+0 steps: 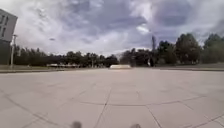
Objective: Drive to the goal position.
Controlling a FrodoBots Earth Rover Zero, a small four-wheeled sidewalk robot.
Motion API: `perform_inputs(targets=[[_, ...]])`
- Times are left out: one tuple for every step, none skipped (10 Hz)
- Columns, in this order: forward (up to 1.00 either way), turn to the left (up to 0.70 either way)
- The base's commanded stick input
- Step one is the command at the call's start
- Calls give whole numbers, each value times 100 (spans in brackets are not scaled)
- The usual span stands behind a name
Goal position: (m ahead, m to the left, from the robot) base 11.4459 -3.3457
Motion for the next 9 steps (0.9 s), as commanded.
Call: perform_inputs(targets=[[70, 0], [70, 0], [70, 0], [70, 0], [70, 0], [70, 0], [70, 0], [70, 0], [70, 0]])
